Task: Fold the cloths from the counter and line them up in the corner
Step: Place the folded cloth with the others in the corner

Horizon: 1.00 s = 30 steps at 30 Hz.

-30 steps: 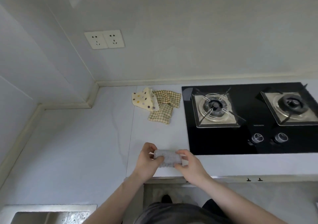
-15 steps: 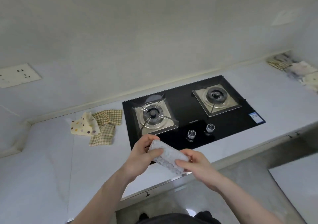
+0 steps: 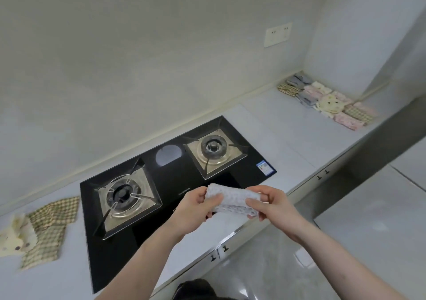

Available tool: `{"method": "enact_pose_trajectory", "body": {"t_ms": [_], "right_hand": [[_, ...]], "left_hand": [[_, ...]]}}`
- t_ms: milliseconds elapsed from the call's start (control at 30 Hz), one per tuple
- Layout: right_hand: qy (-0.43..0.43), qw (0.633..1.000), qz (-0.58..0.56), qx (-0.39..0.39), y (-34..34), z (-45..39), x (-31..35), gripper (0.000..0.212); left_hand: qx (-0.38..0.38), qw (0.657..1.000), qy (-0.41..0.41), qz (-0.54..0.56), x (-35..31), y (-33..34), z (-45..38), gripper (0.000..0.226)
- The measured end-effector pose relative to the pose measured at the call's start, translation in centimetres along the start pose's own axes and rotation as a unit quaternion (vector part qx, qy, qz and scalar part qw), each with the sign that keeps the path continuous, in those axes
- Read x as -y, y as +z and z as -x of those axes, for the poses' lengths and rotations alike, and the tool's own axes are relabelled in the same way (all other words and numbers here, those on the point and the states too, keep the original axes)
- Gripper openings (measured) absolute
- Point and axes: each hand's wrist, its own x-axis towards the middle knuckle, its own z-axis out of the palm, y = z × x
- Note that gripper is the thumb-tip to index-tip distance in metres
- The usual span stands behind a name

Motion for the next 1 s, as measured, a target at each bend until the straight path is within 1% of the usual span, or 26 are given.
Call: {"method": "enact_pose_trajectory", "body": {"t_ms": [267, 400, 467, 600, 700, 767, 833, 933, 1000], "right_hand": [[0.007, 0.994, -0.059, -0.095, -6.7, -4.6, 0.4, 0.022], [0.017, 0.987, -0.072, -0.145, -9.6, -6.2, 0.8, 0.02], [0.019, 0.984, -0.08, -0.158, -11.2, -7.1, 1.1, 0.02], [0.045, 0.982, -0.102, -0.152, -14.2, -9.1, 1.4, 0.023], [0.057, 0.986, -0.081, -0.134, -16.6, -11.6, 1.7, 0.023], [0.066, 0.989, -0.06, -0.115, -18.7, -13.8, 1.8, 0.022], [0.076, 0.992, -0.031, -0.094, -20.9, -16.4, 2.0, 0.021], [0.086, 0.994, 0.005, -0.065, -24.6, -20.5, 2.5, 0.014], [0.092, 0.995, 0.02, -0.043, -27.3, -23.5, 3.0, 0.008]], "left_hand": [[0.025, 0.997, 0.041, -0.063, -5.0, 3.5, -10.6, 0.024], [0.059, 0.996, 0.039, -0.049, -6.0, 5.4, -16.0, 0.026], [0.078, 0.995, 0.042, -0.046, -6.9, 6.5, -18.2, 0.029], [0.089, 0.994, 0.036, -0.053, -8.5, 8.2, -22.0, 0.029], [0.088, 0.995, 0.021, -0.047, -9.2, 9.0, -24.9, 0.029], [0.082, 0.995, 0.02, -0.046, -9.3, 9.6, -27.1, 0.035], [0.057, 0.997, 0.005, -0.052, -9.7, 10.3, -29.1, 0.041], [0.01, 0.999, -0.016, -0.041, -10.7, 12.2, -32.1, 0.033], [-0.029, 0.999, -0.031, -0.017, -11.8, 13.8, -34.3, 0.033]]}}
